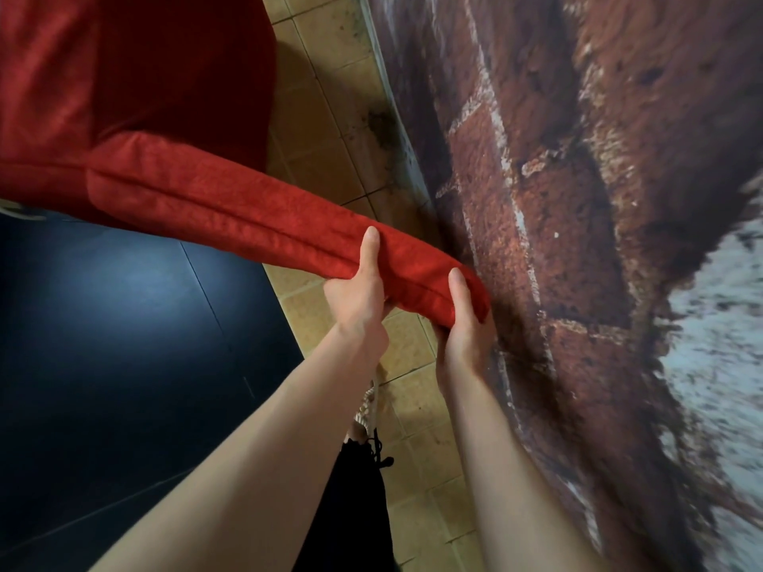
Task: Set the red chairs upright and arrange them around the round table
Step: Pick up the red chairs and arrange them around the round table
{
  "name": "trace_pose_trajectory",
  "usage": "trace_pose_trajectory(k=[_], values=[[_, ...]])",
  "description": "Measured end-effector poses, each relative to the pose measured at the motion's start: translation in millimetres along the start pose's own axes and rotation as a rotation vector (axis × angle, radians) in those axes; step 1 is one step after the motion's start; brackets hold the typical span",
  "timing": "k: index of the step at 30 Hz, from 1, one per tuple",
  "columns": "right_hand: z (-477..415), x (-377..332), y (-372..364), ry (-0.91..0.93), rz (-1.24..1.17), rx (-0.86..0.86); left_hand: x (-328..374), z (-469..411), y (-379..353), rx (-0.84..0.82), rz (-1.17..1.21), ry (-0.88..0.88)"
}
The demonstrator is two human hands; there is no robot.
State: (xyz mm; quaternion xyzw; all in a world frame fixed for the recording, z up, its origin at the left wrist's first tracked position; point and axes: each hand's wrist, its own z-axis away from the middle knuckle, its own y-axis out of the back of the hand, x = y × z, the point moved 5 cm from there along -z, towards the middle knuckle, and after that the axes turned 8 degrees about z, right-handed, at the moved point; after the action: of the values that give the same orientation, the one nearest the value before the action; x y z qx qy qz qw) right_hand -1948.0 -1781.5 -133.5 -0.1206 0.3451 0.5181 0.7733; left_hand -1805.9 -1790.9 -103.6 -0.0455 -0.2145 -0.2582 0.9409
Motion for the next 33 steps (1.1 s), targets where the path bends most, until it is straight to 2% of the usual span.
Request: trace_pose_trajectory(k=[6, 9, 12, 15, 22, 33], values=[[4, 16, 1, -0.075, 0.05, -0.112, 7, -10, 1, 0.057, -0.09, -0.033], [3, 15, -4, -0.093, -0.032, -0.076, 3, -16, 3, 0.066, -0.096, -0.075], [-2, 11, -7, -0.044, -0.093, 0.03, 1, -22, 5, 0.074, -0.086, -0.103], [-2, 3, -6, 0.045, -0.03, 0.111, 4, -24, 5, 0.057, -0.048, -0.127], [12, -27, -14, 0.097, 0.014, 0.119, 32, -6, -2, 0.018, 0.018, -0.167], [92, -104, -53, 0.245, 0.007, 0.131, 112, 54, 6, -0.02, 0.092, -0.083]])
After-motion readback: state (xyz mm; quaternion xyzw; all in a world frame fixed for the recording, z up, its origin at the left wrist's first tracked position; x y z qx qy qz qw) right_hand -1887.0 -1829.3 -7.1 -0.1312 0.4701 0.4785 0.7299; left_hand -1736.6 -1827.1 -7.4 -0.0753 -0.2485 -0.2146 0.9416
